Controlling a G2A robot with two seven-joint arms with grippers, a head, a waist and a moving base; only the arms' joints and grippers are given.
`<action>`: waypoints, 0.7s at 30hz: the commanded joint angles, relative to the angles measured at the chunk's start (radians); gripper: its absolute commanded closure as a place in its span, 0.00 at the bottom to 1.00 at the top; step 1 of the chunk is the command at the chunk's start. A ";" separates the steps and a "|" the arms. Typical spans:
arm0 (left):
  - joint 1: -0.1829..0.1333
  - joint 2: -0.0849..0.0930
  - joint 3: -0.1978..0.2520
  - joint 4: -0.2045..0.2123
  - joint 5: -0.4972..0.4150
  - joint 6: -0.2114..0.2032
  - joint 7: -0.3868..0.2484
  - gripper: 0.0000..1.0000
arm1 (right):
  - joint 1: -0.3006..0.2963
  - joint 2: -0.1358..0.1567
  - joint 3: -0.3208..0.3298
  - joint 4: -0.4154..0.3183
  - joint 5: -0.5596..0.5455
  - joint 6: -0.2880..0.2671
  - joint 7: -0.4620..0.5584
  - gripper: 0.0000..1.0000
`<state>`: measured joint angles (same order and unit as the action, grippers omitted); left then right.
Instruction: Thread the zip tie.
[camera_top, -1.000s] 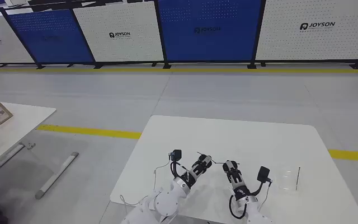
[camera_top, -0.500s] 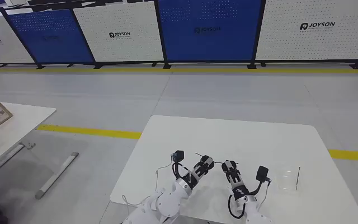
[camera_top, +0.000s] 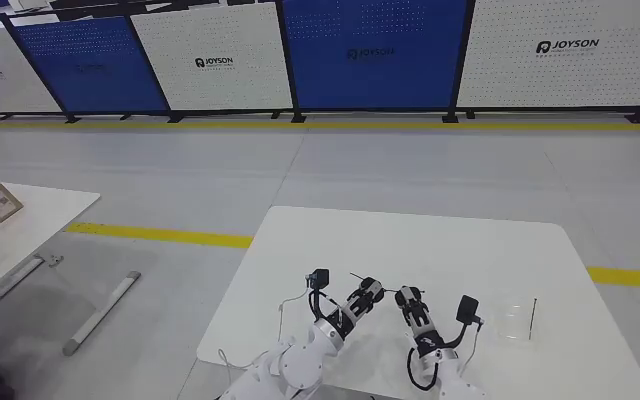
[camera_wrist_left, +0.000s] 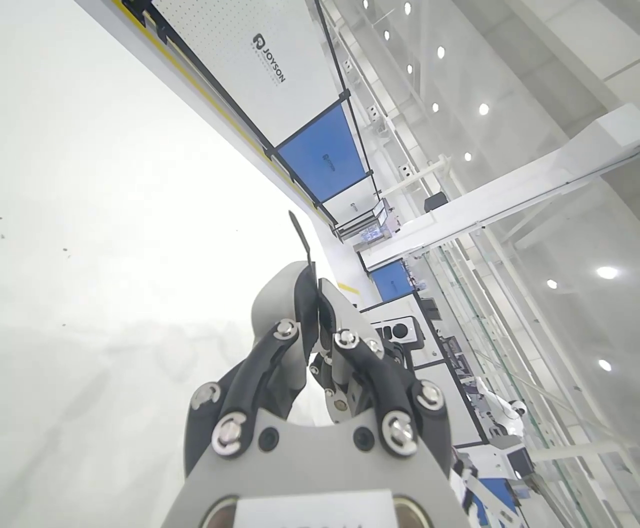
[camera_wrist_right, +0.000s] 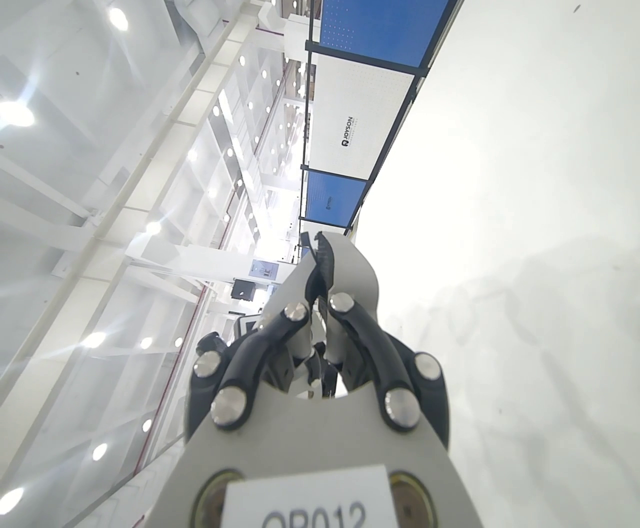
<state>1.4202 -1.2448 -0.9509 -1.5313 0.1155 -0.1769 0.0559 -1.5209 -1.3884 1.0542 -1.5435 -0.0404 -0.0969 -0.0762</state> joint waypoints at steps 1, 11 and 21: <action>0.002 0.000 -0.001 -0.002 0.003 -0.002 -0.003 1.00 | 0.000 0.000 0.002 0.000 0.001 0.000 0.005 1.00; 0.011 -0.001 -0.006 -0.013 0.015 -0.007 -0.010 1.00 | 0.000 -0.003 0.005 -0.004 -0.003 0.007 0.026 1.00; 0.016 -0.002 -0.013 -0.022 0.009 -0.007 -0.028 1.00 | -0.014 -0.003 0.018 -0.019 0.014 -0.009 0.045 1.00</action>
<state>1.4364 -1.2465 -0.9637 -1.5529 0.1241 -0.1835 0.0287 -1.5340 -1.3916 1.0685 -1.5612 -0.0334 -0.1077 -0.0335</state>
